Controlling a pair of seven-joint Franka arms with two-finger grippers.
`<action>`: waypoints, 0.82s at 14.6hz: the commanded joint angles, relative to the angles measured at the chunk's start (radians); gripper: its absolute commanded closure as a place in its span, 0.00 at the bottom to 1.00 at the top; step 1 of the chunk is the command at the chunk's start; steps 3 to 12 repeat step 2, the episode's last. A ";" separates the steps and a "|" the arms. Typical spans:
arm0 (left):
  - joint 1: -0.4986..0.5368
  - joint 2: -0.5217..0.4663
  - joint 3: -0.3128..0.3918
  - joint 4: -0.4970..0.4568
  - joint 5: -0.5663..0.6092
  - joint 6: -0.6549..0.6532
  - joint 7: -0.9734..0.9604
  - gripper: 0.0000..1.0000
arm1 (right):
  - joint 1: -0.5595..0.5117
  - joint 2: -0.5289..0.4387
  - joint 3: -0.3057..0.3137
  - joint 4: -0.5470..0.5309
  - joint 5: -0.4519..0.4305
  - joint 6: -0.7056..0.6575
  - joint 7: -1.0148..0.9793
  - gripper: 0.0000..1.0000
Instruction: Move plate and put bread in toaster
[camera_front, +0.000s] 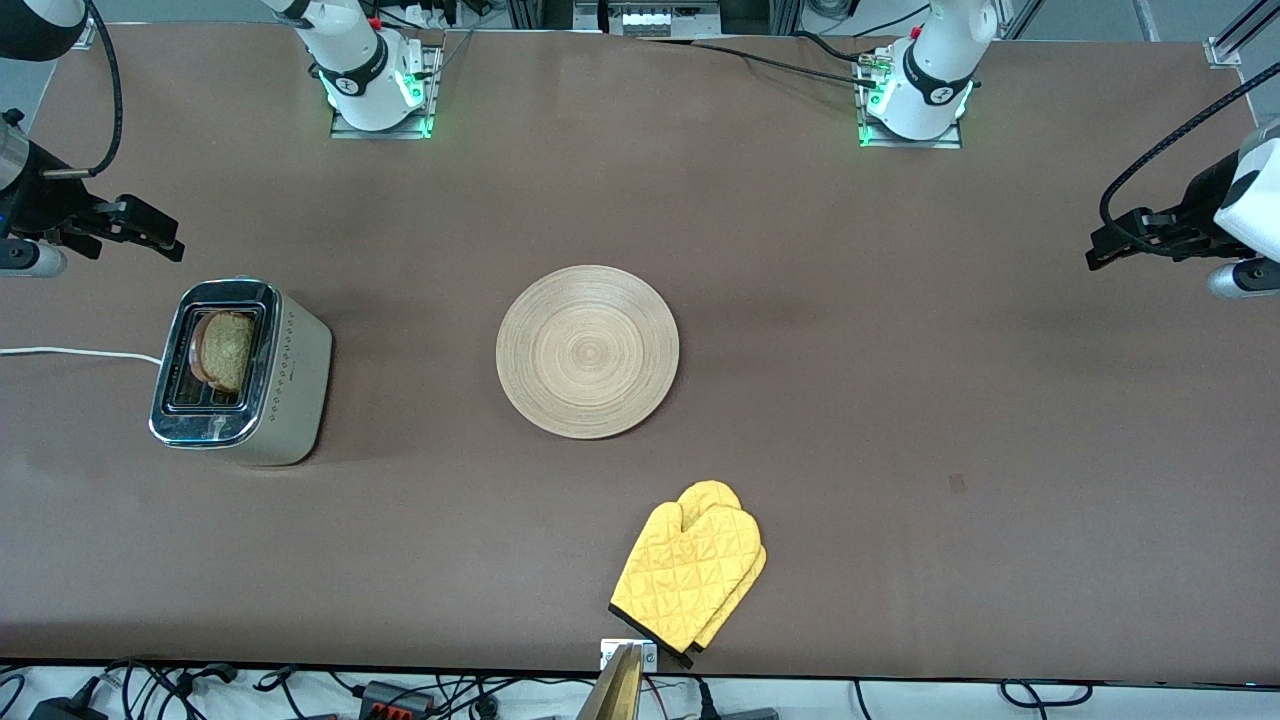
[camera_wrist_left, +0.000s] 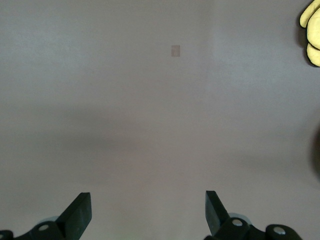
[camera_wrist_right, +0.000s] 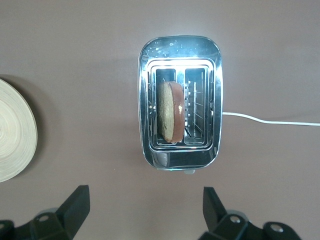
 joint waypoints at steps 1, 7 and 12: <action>0.002 0.002 0.002 0.019 -0.007 -0.015 0.006 0.00 | -0.006 -0.022 0.008 -0.014 -0.002 -0.009 -0.009 0.00; 0.002 0.002 0.002 0.019 -0.008 -0.015 0.006 0.00 | -0.006 -0.022 0.006 -0.014 -0.002 -0.007 -0.011 0.00; 0.002 0.002 0.002 0.019 -0.008 -0.015 0.006 0.00 | -0.006 -0.022 0.006 -0.014 -0.002 -0.007 -0.011 0.00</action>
